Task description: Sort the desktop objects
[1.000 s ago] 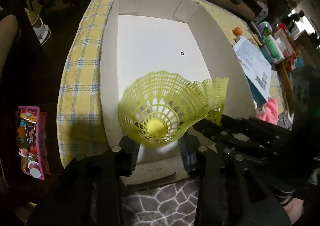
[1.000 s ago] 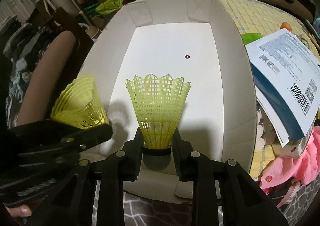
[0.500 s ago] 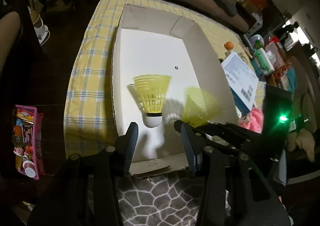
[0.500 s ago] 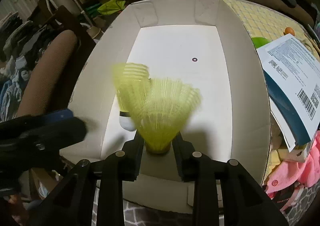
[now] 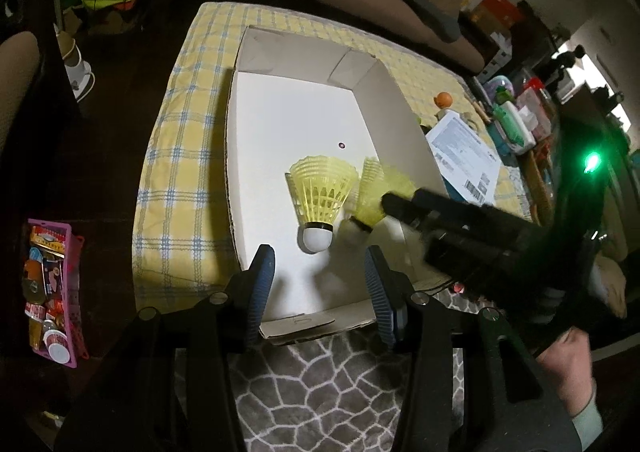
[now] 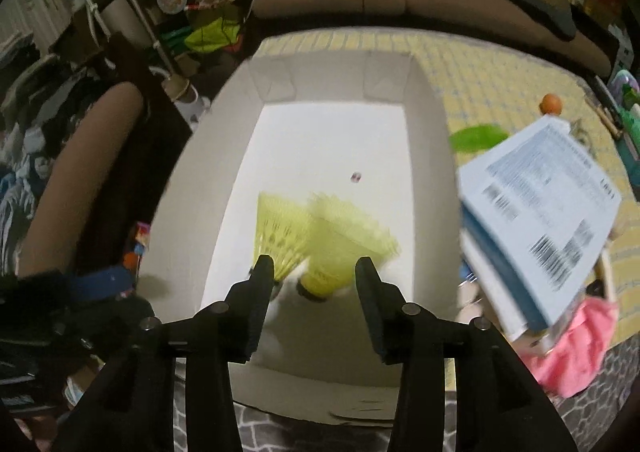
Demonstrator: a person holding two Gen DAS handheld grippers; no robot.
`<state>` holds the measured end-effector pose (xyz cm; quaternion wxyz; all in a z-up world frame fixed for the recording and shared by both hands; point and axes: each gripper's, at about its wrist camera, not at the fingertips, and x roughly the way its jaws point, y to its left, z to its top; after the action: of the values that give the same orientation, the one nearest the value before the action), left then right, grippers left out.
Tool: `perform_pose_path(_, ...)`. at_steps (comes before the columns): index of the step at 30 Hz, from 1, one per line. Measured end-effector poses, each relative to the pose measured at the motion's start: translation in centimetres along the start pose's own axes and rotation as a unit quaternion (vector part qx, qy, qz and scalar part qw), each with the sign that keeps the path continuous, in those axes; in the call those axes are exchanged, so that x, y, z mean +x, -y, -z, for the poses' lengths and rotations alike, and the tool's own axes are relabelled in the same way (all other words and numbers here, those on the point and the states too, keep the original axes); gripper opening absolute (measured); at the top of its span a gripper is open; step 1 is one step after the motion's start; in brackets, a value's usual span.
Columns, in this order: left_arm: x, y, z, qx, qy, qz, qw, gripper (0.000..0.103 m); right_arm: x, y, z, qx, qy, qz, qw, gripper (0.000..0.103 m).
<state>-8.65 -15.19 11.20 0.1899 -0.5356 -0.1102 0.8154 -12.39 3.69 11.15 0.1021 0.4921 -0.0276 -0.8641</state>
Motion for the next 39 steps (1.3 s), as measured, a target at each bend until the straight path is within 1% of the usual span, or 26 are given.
perform_pose_path(3,-0.4,-0.2,-0.1,-0.002,0.007,0.002,1.0,0.044,-0.5,0.2,-0.8,-0.007,0.01,0.003,1.0,0.044)
perform_pose_path(7,-0.8,-0.6,-0.3,-0.004,0.011,0.005,0.9999,0.046,-0.4,0.2,-1.9,-0.022,0.011,0.007,1.0,0.044)
perform_pose_path(12,-0.7,-0.9,-0.3,-0.003,0.01,0.007,0.9999,0.047,0.6,-0.5,-2.7,-0.054,-0.001,0.016,0.998,0.044)
perform_pose_path(16,-0.3,-0.6,-0.3,0.003,0.008,0.008,0.9999,0.047,0.6,0.3,-2.4,-0.039,0.001,0.0,0.999,0.044)
perform_pose_path(18,-0.2,-0.1,-0.4,0.008,0.009,0.008,0.9999,0.052,0.4,0.6,-2.2,-0.04,0.001,0.002,0.999,0.044)
perform_pose_path(21,-0.1,0.7,-0.8,0.017,0.01,0.008,0.9998,0.055,0.4,0.7,-2.2,-0.05,-0.002,0.011,0.999,0.044)
perform_pose_path(23,-0.1,1.2,-1.3,0.028,0.011,0.002,0.9995,0.056,0.2,1.1,-2.3,-0.054,-0.004,0.015,0.998,0.044)
perform_pose_path(27,-0.2,2.3,-3.5,0.068,0.014,-0.026,0.9972,0.065,-0.8,1.9,-2.3,-0.062,0.004,0.012,0.998,0.043)
perform_pose_path(29,0.5,2.8,-4.8,0.097,0.001,-0.041,0.9945,0.066,-1.2,2.1,-2.1,-0.088,0.003,0.021,0.996,0.044)
perform_pose_path(31,1.5,3.3,-5.9,0.12,-0.011,-0.07,0.9903,0.066,-1.2,2.3,-1.9,-0.108,-0.002,0.029,0.994,0.044)
perform_pose_path(32,2.2,3.4,-6.4,0.129,-0.017,-0.083,0.988,0.066,-1.1,2.4,-1.7,-0.122,-0.005,0.033,0.992,0.044)
perform_pose_path(34,3.3,3.6,-7.2,0.137,-0.027,-0.097,0.9855,0.066,-0.9,2.4,-1.5,-0.14,-0.01,0.034,0.989,0.043)
perform_pose_path(36,4.4,3.9,-7.9,0.142,-0.036,-0.1,0.9841,0.066,-0.6,2.3,-1.3,-0.158,-0.013,0.03,0.987,0.044)
perform_pose_path(39,6.2,4.1,-8.7,0.141,-0.051,-0.09,0.9846,0.066,0.0,2.1,-0.9,-0.182,-0.013,0.02,0.983,0.043)
